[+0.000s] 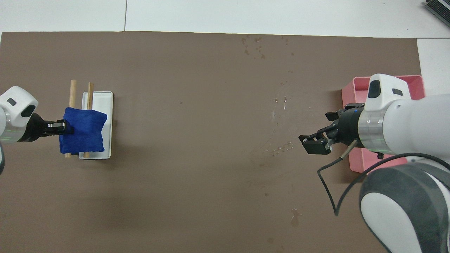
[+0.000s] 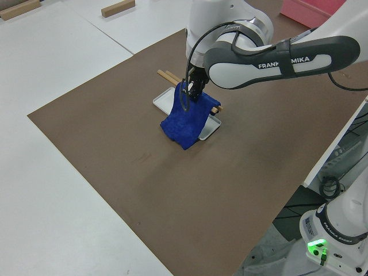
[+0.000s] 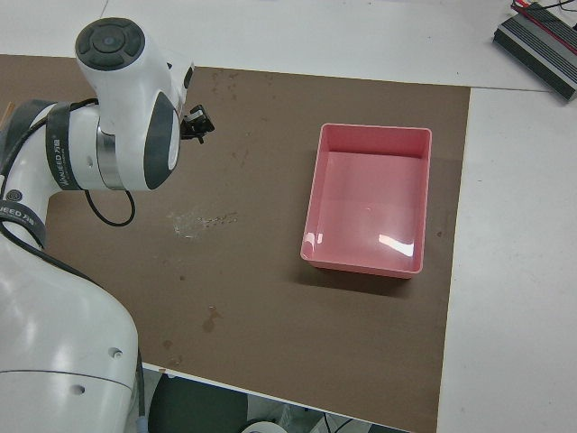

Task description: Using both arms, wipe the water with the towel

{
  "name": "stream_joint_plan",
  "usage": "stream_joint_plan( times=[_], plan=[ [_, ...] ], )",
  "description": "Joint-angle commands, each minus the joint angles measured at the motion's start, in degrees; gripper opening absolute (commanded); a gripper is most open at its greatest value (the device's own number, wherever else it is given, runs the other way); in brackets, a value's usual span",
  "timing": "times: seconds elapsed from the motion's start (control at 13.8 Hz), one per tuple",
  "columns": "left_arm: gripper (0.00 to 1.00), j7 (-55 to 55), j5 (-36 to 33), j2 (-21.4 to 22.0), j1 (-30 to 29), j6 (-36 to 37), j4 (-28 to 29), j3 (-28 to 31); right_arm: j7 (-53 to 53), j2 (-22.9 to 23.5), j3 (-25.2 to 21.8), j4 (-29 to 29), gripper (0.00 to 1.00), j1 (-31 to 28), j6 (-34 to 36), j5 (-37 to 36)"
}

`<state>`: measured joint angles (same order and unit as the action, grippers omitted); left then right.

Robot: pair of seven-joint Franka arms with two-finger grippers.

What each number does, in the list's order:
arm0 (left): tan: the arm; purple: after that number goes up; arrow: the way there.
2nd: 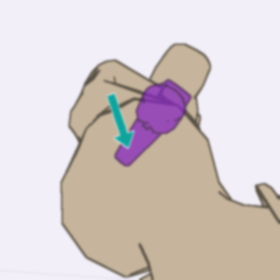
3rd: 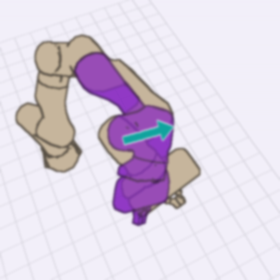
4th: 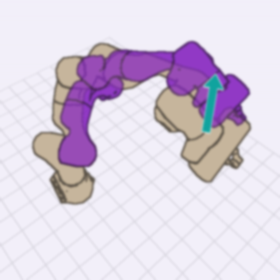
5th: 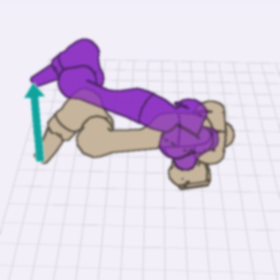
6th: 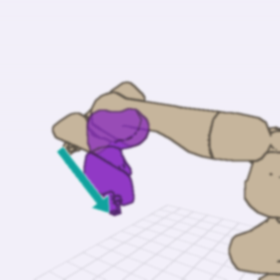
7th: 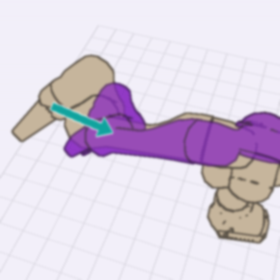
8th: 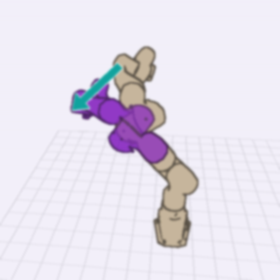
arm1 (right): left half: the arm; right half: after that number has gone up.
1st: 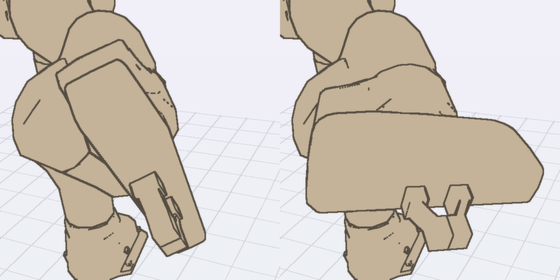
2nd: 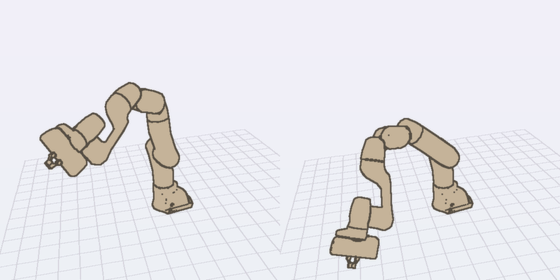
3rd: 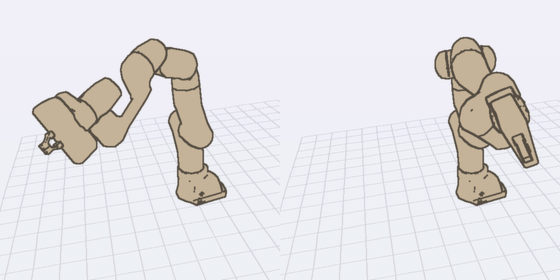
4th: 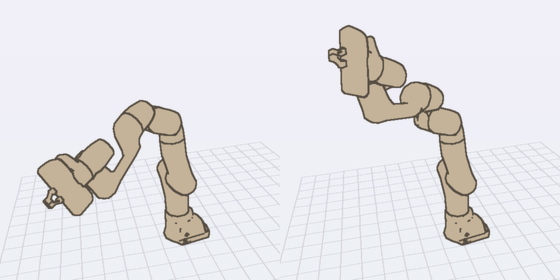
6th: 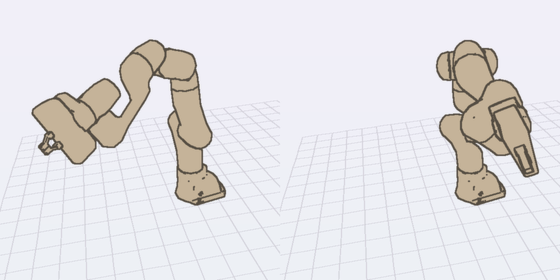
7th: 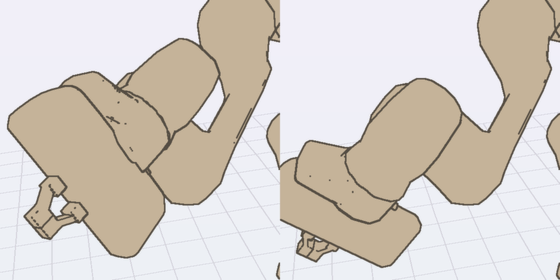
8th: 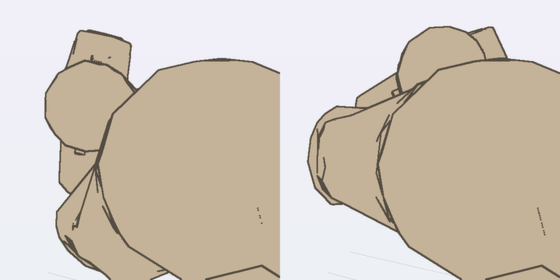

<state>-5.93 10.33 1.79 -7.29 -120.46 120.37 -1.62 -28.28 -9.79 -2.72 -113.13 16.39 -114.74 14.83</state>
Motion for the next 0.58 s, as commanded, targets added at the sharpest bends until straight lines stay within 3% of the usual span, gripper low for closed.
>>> stream_joint_plan(
  times=[0.0, 0.22, 0.51],
  plan=[
    [0.0, 2.05, 1.1, -0.3, -0.89, 9.43, -8.47, -0.4, -3.01, -1.89, -0.18, -2.27, 1.0, -0.05, -0.75, 1.78],
    [0.0, 7.67, 1.01, 0.32, -0.45, 14.8, -13.22, -0.4, -2.93, -1.72, -0.01, -2.53, 1.0, 1.26, -3.37, 1.78],
    [0.0, 8.4, 0.49, 0.84, -0.88, 13.51, -13.24, -0.32, -2.23, -1.81, 0.08, -6.56, 1.0, 6.88, -11.27, 1.87]
  ],
)
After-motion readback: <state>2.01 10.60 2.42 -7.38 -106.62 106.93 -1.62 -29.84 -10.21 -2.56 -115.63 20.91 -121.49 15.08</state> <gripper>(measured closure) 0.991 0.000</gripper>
